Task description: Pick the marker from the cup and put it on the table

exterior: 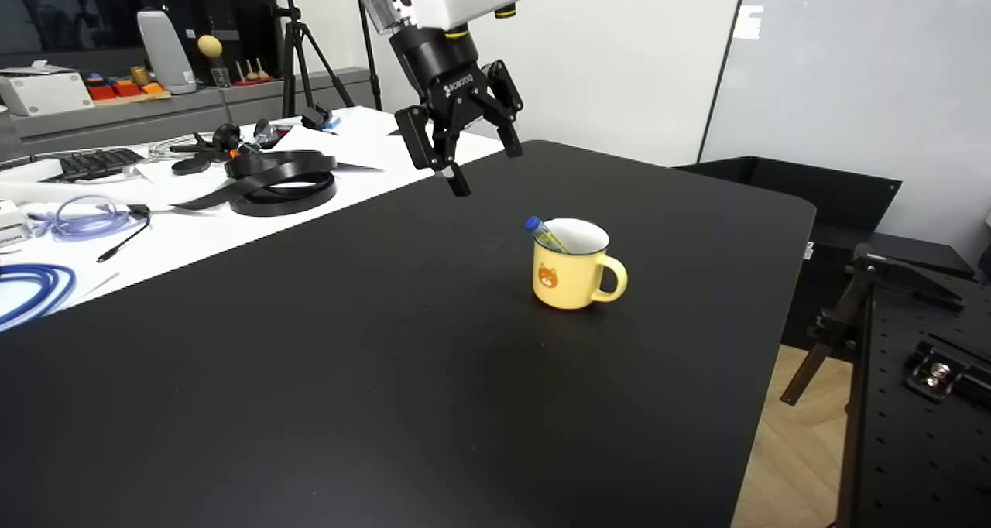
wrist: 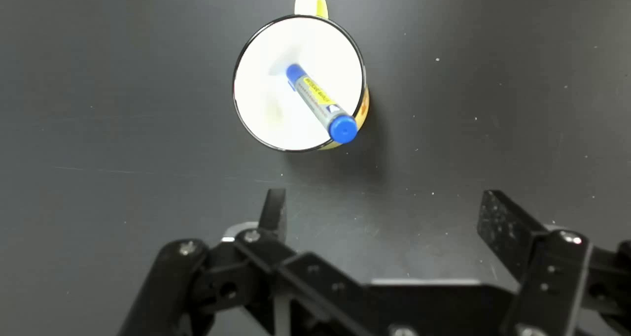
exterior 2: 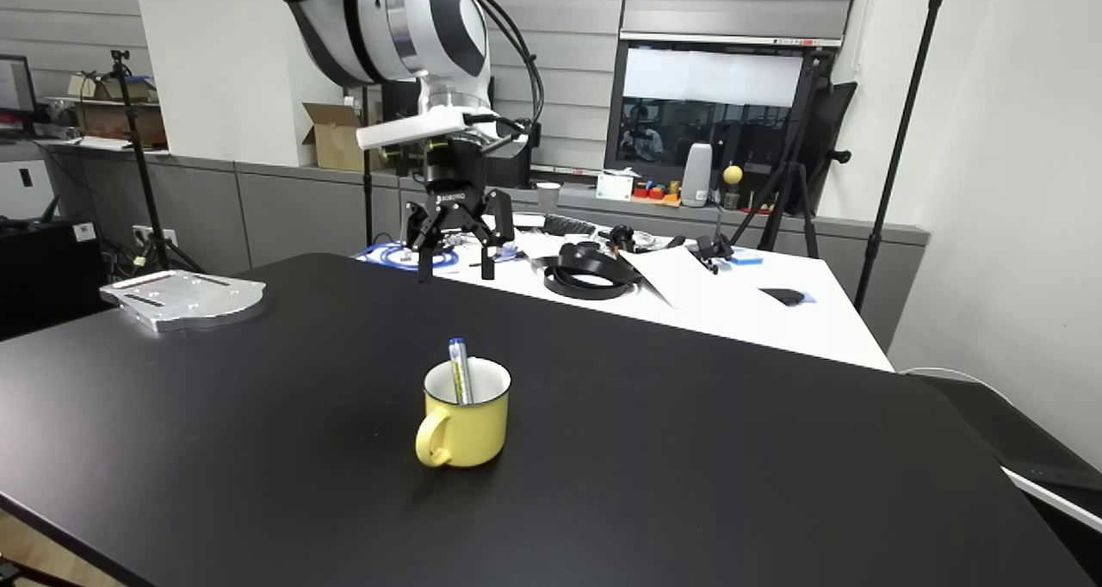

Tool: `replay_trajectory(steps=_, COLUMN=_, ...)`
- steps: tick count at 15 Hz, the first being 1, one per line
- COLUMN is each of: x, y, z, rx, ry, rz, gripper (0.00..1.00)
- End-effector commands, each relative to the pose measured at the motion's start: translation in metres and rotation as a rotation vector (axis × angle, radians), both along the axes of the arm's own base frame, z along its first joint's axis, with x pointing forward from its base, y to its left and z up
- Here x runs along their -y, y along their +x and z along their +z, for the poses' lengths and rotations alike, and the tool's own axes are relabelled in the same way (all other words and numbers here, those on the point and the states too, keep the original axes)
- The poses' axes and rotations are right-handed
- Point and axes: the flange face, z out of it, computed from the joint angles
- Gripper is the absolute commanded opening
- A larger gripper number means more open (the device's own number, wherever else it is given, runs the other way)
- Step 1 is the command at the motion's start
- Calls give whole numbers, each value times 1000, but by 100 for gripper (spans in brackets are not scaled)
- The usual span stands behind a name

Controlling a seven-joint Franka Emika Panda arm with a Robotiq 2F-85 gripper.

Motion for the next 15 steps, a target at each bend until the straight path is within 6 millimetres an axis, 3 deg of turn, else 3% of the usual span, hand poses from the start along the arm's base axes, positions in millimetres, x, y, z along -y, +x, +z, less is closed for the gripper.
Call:
replay_trajectory(steps=1, x=-1, y=-12, z=-8, rx=-2, ry=-22, rz=53, gripper=100)
replay_trajectory(steps=13, x=25, y=-44, z=-51, rx=-66, ry=-73, rz=93, gripper=100)
replay_trajectory(steps=14, x=26, y=-44, z=-53, rx=-66, ry=-74, rz=98, gripper=75)
replay_trajectory(steps=15, x=26, y=-44, z=-54, rx=-66, ry=-76, rz=101, gripper=74)
